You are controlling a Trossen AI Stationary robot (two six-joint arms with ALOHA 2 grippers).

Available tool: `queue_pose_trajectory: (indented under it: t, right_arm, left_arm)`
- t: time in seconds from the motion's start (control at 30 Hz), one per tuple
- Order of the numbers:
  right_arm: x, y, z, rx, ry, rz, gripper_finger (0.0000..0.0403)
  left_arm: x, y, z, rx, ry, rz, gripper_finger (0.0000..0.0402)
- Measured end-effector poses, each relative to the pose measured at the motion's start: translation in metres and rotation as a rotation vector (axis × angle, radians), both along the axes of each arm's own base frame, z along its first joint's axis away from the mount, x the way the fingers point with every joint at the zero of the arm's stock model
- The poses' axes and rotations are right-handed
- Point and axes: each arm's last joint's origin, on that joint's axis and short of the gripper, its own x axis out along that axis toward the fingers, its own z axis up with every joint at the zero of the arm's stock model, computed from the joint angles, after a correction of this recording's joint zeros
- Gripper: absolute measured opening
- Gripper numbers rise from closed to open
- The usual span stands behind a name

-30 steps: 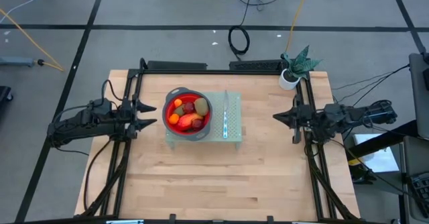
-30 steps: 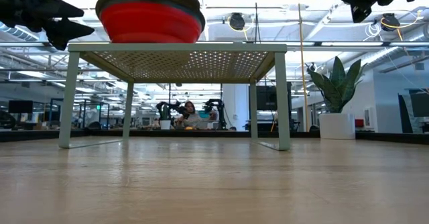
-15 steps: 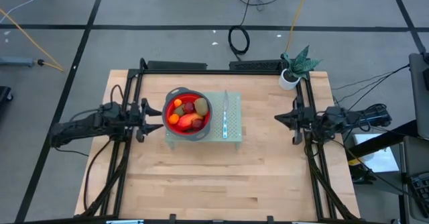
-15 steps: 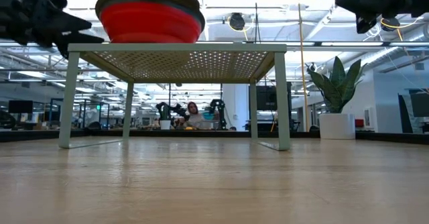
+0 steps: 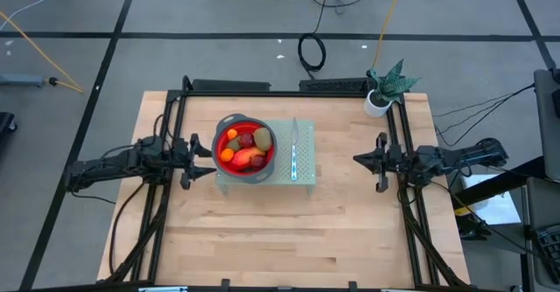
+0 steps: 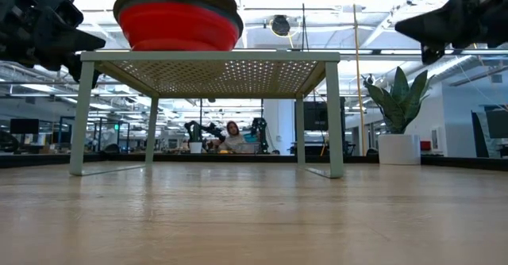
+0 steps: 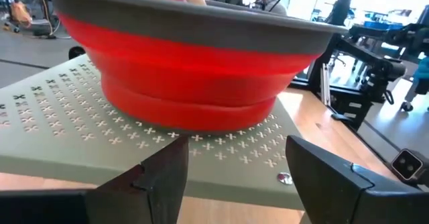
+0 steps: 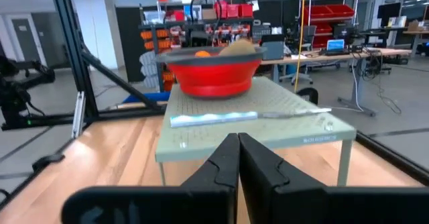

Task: Pick & Place Fruit
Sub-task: Return to Home Position

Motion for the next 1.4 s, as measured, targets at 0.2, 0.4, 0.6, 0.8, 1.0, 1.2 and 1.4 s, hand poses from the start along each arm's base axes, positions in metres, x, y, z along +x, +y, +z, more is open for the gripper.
queue_pose_trajectory:
  t: [0.2, 0.4, 0.6, 0.8, 1.0, 1.2, 1.4]
  right_arm:
    - [0.003, 0.001, -0.019, -0.016, 0.05, 0.0, 0.0004]
    - [0.005, 0.001, -0.03, -0.025, 0.078, -0.001, 0.0004]
    - [0.005, 0.001, -0.035, -0.1, 0.097, -0.002, 0.0004]
    - [0.005, 0.001, -0.035, -0.14, 0.103, -0.003, 0.0004]
    - [0.005, 0.001, -0.035, -0.067, 0.094, 0.0, 0.0004]
    - [0.005, 0.001, -0.035, -0.107, 0.099, -0.001, 0.0004]
    - [0.005, 0.001, -0.035, -0.136, 0.103, -0.002, 0.0004]
  left_arm:
    - [0.0, 0.0, 0.0, -0.005, 0.0, 0.0, 0.0251]
    - [0.0, 0.0, 0.0, -0.047, 0.003, 0.003, 0.0251]
    - [0.0, -0.003, 0.0, -0.062, 0.004, -0.111, 0.0251]
    - [0.0, -0.004, 0.0, -0.059, 0.004, -0.134, 0.0251]
    - [0.0, 0.0, 0.0, -0.003, 0.0, 0.007, 0.0251]
    - [0.0, 0.003, 0.0, 0.013, 0.001, 0.089, 0.0251]
    - [0.0, 0.003, 0.0, -0.02, 0.002, 0.092, 0.0251]
